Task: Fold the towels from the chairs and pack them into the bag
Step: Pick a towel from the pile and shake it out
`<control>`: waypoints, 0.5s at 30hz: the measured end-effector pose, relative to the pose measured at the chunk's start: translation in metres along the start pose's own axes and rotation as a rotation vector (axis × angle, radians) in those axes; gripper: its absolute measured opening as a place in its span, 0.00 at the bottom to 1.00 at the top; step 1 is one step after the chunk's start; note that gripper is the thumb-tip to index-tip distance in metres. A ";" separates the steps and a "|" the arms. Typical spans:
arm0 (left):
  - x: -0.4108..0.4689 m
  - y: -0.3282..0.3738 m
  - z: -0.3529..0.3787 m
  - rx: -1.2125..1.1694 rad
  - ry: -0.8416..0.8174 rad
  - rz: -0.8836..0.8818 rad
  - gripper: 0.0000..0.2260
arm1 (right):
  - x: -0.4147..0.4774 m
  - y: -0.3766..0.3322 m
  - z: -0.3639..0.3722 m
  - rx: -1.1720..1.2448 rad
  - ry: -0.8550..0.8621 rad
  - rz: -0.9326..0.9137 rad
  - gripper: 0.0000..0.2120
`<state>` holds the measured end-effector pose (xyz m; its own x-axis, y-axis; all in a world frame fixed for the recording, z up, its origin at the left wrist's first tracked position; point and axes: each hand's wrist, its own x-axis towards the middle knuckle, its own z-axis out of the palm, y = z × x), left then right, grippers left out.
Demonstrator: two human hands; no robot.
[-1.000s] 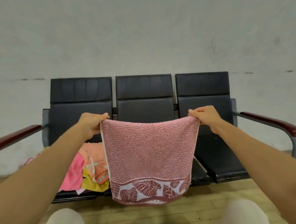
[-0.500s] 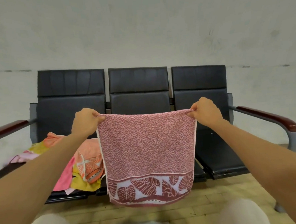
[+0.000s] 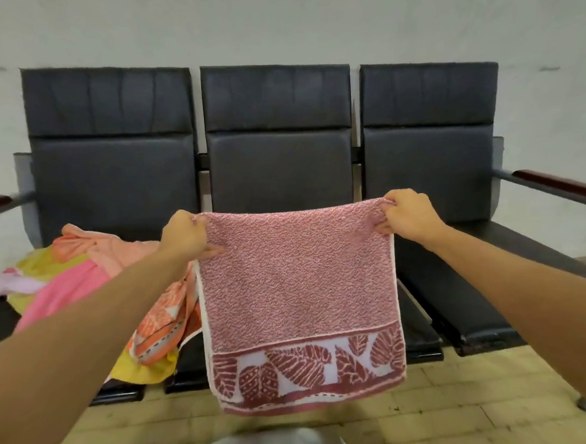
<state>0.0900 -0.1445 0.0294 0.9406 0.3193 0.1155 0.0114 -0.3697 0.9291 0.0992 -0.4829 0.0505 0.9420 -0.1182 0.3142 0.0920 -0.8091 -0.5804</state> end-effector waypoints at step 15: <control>-0.079 -0.153 0.038 1.013 -0.645 0.425 0.11 | -0.094 0.072 0.125 -0.504 -0.500 -0.186 0.14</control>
<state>0.0266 -0.1464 -0.1351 0.9244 -0.3626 -0.1186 -0.3451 -0.9273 0.1453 0.0573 -0.4578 -0.1151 0.9712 0.2256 -0.0761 0.2180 -0.9711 -0.0970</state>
